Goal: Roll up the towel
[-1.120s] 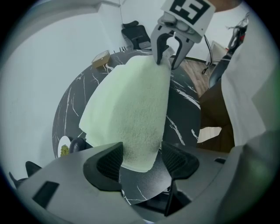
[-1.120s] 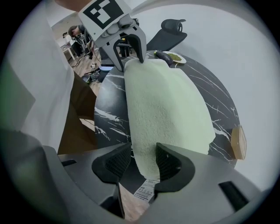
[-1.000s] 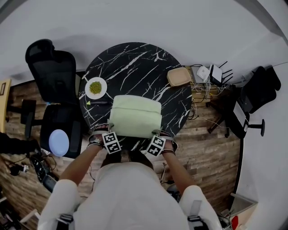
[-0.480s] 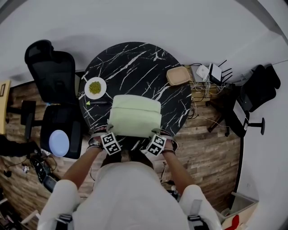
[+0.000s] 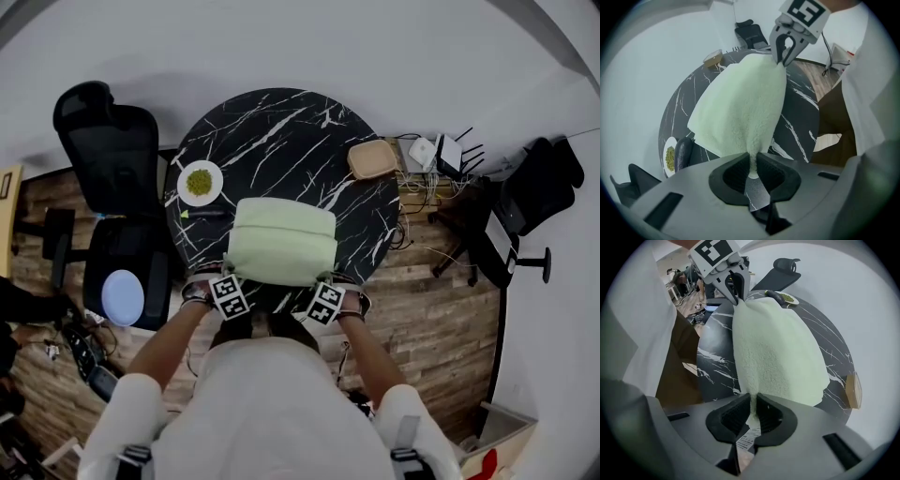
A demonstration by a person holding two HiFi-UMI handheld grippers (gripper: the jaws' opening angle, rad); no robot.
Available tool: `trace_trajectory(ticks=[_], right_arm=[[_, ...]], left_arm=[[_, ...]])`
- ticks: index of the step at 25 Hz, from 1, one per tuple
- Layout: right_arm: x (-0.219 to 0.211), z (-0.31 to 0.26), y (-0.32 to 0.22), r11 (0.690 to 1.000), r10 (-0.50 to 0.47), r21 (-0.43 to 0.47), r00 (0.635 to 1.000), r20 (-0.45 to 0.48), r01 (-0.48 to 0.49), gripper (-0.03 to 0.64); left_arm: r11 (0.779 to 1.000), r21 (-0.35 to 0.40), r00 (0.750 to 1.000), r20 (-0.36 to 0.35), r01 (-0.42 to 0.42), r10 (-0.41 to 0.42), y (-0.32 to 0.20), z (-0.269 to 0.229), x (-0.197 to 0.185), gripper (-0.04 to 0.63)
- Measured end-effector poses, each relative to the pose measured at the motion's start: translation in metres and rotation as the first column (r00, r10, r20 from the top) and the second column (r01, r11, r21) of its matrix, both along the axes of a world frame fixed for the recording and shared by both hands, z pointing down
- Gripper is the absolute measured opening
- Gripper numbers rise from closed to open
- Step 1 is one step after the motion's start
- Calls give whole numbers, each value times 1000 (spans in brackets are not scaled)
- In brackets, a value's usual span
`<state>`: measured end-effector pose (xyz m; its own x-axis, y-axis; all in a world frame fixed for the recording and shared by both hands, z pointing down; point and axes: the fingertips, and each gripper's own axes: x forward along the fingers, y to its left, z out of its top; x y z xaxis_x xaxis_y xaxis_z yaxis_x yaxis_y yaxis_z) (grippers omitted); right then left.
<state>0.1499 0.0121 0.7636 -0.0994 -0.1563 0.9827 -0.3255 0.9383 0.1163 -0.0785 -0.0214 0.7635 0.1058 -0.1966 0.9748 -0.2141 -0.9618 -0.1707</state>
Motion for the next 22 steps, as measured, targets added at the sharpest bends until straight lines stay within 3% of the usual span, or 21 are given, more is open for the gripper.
trace_trajectory(ticks=[7, 10, 16, 19, 22], right_arm=[[0, -13, 19, 997, 43, -69, 998, 46, -40, 23], [0, -16, 55, 985, 62, -164, 996, 57, -52, 23], [-5, -19, 126, 941, 88, -333, 992, 87, -54, 23], [-5, -29, 131, 931, 126, -356, 986, 108, -80, 23], [-1, -53, 112, 924, 194, -359, 970, 147, -130, 23]], left_arm=[[999, -34, 999, -17, -34, 33, 14, -12, -2, 34], [993, -109, 998, -36, -54, 50, 46, -14, -1, 34], [960, -271, 996, -63, -73, 58, 113, -19, -8, 32], [958, -276, 995, -75, -77, 58, 117, -27, -7, 32], [970, -236, 994, -101, -54, 31, 95, -47, -4, 32]])
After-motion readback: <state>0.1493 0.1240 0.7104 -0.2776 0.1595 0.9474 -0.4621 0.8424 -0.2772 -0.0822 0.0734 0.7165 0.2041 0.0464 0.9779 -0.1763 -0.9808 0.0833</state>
